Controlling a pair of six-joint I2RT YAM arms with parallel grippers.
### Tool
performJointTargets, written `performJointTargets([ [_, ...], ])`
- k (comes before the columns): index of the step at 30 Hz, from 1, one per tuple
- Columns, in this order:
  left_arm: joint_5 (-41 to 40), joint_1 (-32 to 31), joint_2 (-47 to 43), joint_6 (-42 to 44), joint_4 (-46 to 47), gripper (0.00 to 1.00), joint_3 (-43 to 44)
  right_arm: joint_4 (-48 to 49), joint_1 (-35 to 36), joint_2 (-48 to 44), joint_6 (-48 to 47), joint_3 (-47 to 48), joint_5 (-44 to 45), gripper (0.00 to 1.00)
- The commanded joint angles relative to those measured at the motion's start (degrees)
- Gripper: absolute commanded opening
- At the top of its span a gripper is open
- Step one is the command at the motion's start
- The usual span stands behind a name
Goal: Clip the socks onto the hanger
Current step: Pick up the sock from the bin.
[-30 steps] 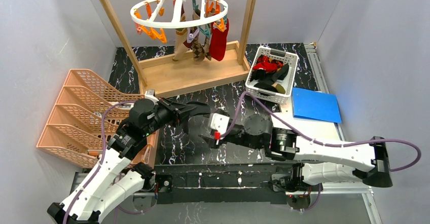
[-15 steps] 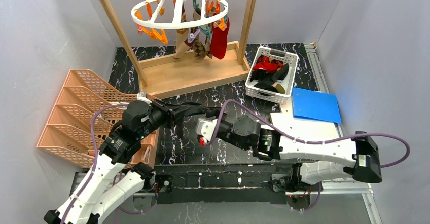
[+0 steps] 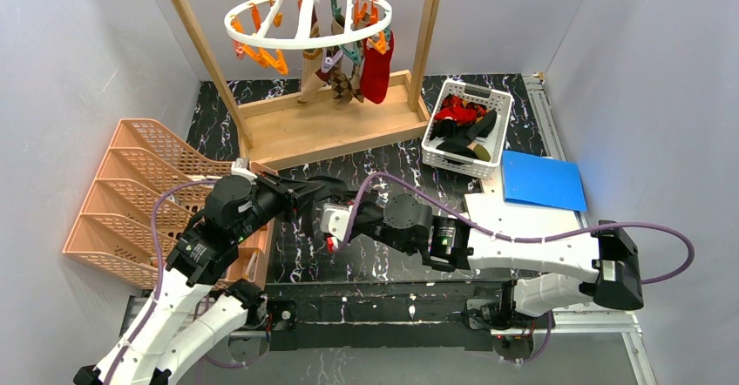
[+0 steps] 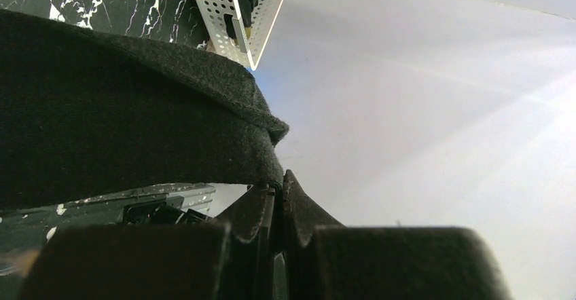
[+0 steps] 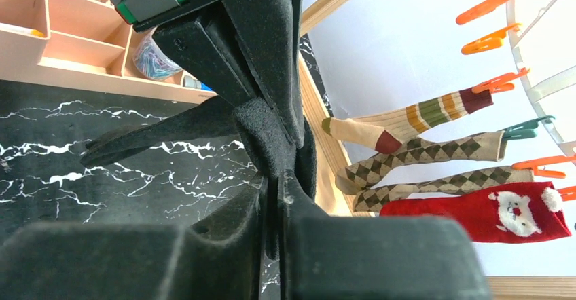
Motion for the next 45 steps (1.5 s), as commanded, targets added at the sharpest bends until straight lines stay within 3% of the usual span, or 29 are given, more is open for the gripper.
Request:
performJointTargets([
  [1,-1.59,-0.16,-0.34,1.08,-1.22,0.0,2.77,-2.11,0.12,-1.17,-0.3,3.91,0.94,0.09],
  [7,-4.93,-0.16,-0.24,6.62,-1.66,0.61,4.79,-14.19,0.16,-3.79,4.64,7.29,-0.23,0.01],
  [9,-6.29,-0.16,-0.41,9.06,-1.75,0.76,5.41,-19.14,0.18,-4.82,8.7,8.85,-1.29,0.01],
  [11,-8.8,-0.16,-1.0,12.66,-2.24,0.82,6.33,-22.38,0.12,-5.79,14.4,10.33,-0.76,0.01],
  [14,-15.7,-0.16,-2.55,25.73,-2.92,0.86,7.91,-27.51,-0.71,-5.91,27.5,14.17,1.1,0.01],
  [16,-18.94,-0.16,-4.08,35.27,-0.36,0.86,7.59,-34.51,-5.04,-3.92,37.51,20.15,-3.36,0.01],
  [18,-18.77,-0.16,-5.64,44.06,4.95,0.87,5.96,-39.57,-12.26,-1.51,48.0,24.21,-12.11,0.01],
  [19,-17.78,-0.16,-6.41,47.93,7.8,0.93,4.84,-40.26,-16.24,-1.19,52.97,24.87,-18.49,0.01],
  [21,-14.3,-0.16,-7.83,53.86,13.3,0.98,2.25,-37.97,-24.88,-1.26,62.92,23.96,-31.65,0.01],
  [25,-3.28,-0.16,-9.95,62.85,21.77,0.98,-1.76,-30.35,-31.81,-0.64,78.75,21.06,-48.18,0.01],
  [28,4.66,-0.16,-9.65,70.58,22.82,0.98,-2.92,-34.05,-32.07,0.53,77.6,23.88,-50.65,0.01],
  [33,14.23,-0.16,-4.62,79.62,18.44,0.96,-0.44,-46.8,-32.07,1.24,67.1,29.86,-45.79,0.01],
  [41,22.8,-0.15,-0.83,86.22,22.23,0.94,-0.54,-56.12,-32.07,2.55,58.66,35.9,-47.86,0.01],
  [45,26.35,-0.16,0.08,86.23,28.69,0.91,-2.06,-57.83,-32.0,2.15,54.05,36.46,-48.32,0.01],
])
